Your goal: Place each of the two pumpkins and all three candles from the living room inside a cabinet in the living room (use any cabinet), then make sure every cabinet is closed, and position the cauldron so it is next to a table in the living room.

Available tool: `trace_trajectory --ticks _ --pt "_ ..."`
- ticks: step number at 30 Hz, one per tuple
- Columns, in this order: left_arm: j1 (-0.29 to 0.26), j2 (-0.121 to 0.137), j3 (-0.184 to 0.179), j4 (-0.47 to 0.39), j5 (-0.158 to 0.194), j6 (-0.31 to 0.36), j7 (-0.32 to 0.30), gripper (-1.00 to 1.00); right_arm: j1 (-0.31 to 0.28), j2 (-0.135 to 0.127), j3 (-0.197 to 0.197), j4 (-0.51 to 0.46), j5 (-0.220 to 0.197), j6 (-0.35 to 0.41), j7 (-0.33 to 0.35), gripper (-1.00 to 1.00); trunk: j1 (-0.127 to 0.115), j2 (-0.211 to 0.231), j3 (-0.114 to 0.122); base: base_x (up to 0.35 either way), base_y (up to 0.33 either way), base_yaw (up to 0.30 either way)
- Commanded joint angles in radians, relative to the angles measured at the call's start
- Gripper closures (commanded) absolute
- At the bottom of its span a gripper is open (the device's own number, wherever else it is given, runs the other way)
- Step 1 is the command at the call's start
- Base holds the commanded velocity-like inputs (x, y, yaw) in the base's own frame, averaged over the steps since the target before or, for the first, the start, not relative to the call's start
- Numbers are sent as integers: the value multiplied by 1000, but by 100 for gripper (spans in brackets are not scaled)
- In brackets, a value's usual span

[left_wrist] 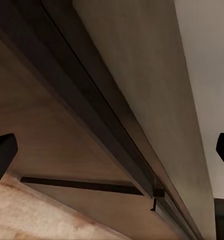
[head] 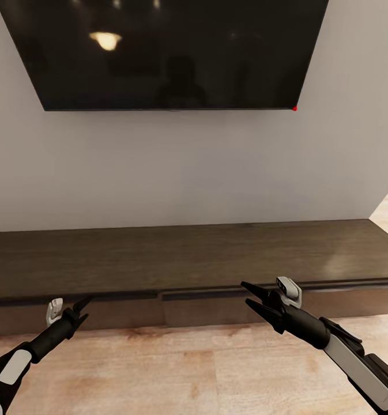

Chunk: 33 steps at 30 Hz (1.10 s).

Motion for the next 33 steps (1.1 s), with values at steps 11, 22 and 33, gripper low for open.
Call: trace_trajectory --ticks 11,22,33 --pt "0 1 0 0 20 8 -4 -100 -1 -2 2 0 -11 10 2 -100 42 -77 -35 0 0 0" --pt "3 -1 -1 1 67 -32 -13 -100 -1 -2 2 0 -11 10 4 -100 84 -154 -70 0 0 0" --pt "5 5 -3 120 65 -156 -266 -100 -1 -4 2 0 -11 11 5 -100 126 -231 -104 0 0 0"
